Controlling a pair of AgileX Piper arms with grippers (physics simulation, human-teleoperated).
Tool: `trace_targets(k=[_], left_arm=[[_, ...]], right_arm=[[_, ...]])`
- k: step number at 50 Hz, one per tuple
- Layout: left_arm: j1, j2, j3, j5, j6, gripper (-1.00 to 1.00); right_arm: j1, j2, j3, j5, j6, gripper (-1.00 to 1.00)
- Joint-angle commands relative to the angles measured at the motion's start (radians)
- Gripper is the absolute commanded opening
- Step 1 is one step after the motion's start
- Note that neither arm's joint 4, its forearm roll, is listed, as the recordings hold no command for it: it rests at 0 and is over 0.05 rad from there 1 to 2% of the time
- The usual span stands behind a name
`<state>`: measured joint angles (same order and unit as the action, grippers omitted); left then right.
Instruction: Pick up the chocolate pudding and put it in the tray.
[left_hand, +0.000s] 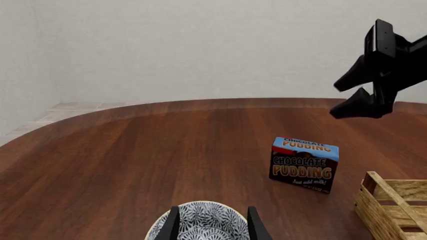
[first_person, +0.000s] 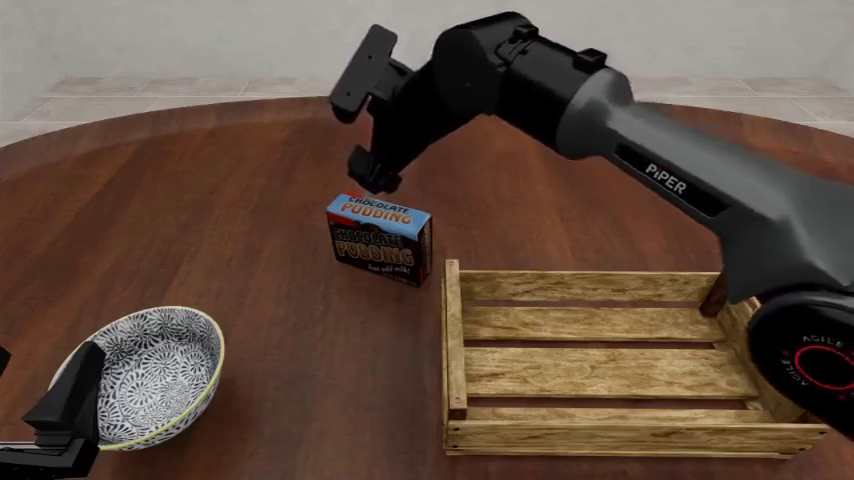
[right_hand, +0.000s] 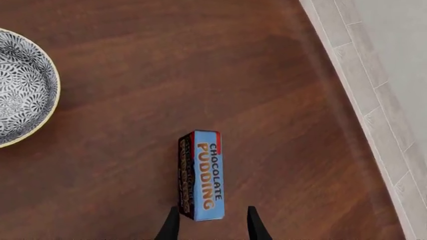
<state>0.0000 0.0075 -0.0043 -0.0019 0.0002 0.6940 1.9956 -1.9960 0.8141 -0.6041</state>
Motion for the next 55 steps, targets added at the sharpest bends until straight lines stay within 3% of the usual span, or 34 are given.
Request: trace_targets(k=[1, 55], left_arm=[[0.000, 0.000, 0.000, 0.000, 0.000, 1.00], [0.000, 0.000, 0.000, 0.000, 0.000, 1.00]], right_arm=[[-0.010, 0.028, -0.011, 0.008, -0.005, 1.00], [-0.027, 0.083, 0.012, -0.028, 0.020, 1.00]])
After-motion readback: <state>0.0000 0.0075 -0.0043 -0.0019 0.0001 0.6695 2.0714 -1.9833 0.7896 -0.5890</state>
